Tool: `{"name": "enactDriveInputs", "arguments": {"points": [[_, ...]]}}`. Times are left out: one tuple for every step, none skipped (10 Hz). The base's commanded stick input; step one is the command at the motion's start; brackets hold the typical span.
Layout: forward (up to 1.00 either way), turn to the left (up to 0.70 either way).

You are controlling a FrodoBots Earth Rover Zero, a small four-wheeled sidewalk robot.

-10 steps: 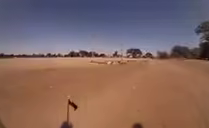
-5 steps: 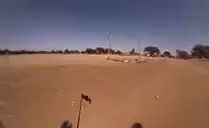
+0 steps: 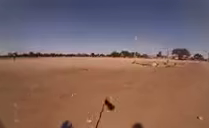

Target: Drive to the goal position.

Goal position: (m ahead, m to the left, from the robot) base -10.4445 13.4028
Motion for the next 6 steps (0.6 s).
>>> {"name": "enactDriveInputs", "arguments": {"points": [[0.7,0.27],[0.7,0.27],[0.7,0.27],[0.7,0.27],[0.7,0.27],[0.7,0.27]]}}
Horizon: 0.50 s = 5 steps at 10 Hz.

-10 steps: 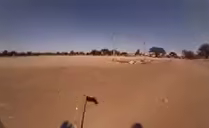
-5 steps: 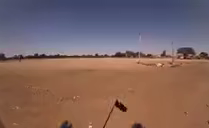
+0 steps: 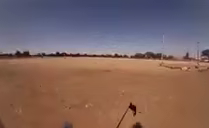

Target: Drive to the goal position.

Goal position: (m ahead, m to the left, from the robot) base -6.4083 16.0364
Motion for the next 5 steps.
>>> {"name": "enactDriveInputs", "arguments": {"points": [[0.7,0.27],[0.7,0.27],[0.7,0.27],[0.7,0.27],[0.7,0.27]]}}
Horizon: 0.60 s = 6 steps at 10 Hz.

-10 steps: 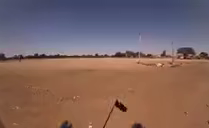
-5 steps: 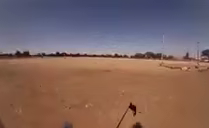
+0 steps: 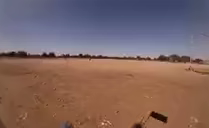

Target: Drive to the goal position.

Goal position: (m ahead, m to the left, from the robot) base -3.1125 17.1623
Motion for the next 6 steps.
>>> {"name": "enactDriveInputs", "arguments": {"points": [[0.7,0.27],[0.7,0.27],[0.7,0.27],[0.7,0.27],[0.7,0.27],[0.7,0.27]]}}
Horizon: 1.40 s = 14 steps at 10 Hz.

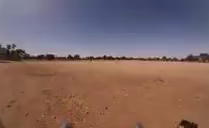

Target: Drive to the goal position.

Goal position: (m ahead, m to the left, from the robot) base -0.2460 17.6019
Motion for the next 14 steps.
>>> {"name": "enactDriveInputs", "arguments": {"points": [[0.7,0.0],[0.7,0.0],[0.7,0.0],[0.7,0.0],[0.7,0.0],[0.7,0.0],[0.7,0.0],[0.7,0.0],[0.7,0.0],[0.7,0.0],[0.7,0.0],[0.7,0.0],[0.7,0.0],[0.7,0.0]]}}
